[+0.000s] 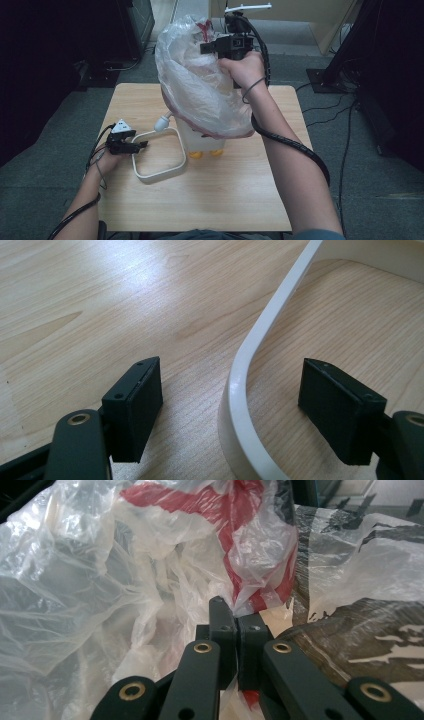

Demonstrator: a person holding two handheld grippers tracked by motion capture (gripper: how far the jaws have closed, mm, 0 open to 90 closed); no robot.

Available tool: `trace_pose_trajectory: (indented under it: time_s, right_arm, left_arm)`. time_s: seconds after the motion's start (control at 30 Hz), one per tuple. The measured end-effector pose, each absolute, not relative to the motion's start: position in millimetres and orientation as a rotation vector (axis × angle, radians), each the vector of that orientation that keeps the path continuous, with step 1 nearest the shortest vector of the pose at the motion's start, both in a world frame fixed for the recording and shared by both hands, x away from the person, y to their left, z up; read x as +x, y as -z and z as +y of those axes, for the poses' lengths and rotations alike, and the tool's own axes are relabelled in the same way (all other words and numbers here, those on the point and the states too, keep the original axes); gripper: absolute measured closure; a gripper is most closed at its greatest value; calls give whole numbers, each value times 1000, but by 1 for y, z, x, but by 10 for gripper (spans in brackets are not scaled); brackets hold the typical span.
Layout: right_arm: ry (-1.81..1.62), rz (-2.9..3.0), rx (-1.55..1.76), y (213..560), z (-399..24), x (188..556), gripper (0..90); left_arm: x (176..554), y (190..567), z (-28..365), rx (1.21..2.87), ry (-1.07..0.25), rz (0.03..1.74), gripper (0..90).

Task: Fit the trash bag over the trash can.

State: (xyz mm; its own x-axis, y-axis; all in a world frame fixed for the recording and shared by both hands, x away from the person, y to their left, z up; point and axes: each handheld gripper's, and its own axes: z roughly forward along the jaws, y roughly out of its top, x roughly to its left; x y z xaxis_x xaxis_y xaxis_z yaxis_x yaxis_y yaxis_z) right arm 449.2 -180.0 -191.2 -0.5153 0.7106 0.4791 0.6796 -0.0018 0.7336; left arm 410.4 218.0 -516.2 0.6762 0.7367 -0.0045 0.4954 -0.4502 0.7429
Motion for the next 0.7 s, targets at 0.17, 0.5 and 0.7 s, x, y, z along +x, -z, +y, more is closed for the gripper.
trace_pose_trajectory:
  time_s: [0.17,0.5,0.7]
  right_arm:
    - [-1551,2210,1540,202,-173,453,894]
    - [-1442,2290,1467,221,-147,455,762]
    - [-1450,2310,1449,216,-146,451,557]
  left_arm:
    - [410,516,218,2140,-412,944,257]
    - [411,516,218,2140,-411,943,257]
    - [411,516,218,2141,-411,940,257]
